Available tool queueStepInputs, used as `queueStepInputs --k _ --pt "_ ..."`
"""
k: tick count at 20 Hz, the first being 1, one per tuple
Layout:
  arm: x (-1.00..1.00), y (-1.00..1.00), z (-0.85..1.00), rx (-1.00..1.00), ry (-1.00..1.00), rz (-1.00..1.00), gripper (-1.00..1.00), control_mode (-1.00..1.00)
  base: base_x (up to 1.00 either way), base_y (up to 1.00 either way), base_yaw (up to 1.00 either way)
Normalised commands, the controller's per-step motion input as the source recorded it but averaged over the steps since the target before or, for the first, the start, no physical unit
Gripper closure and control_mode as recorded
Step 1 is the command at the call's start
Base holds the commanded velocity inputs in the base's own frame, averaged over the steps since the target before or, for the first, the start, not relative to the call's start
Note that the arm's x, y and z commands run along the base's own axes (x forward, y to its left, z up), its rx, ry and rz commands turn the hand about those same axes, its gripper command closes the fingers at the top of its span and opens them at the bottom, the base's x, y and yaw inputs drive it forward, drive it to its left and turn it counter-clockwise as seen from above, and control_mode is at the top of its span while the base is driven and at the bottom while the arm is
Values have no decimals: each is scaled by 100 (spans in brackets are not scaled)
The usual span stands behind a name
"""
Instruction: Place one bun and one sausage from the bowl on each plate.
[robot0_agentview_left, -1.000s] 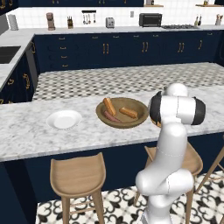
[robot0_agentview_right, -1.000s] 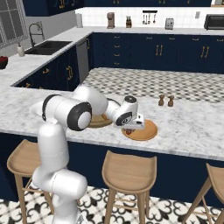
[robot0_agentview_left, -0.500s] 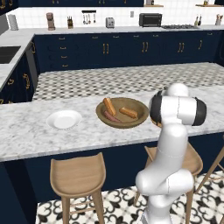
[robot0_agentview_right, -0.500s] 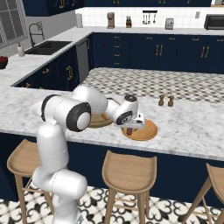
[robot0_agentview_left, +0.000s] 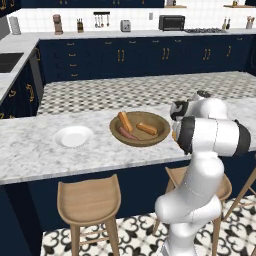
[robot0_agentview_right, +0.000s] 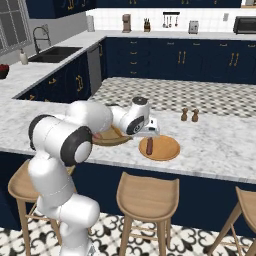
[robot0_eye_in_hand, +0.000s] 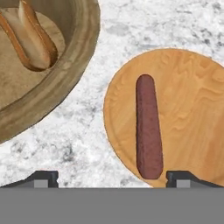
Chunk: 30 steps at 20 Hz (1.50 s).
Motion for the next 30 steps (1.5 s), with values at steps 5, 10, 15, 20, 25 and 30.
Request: queueStepInputs --k 5,10,15,20,25,30 --pt "-6 71 53 -3 0 6 -100 -100 0 0 0" --pt "14 58 38 0 1 5 -100 -100 0 0 0" --pt "36 33 25 1 8 4 -100 -100 0 0 0" --pt "32 42 -21 1 6 2 -100 -100 0 0 0" --pt "17 19 -45 1 0 2 -100 -100 0 0 0" --pt "32 -13 -9 1 0 0 -100 -100 0 0 0"
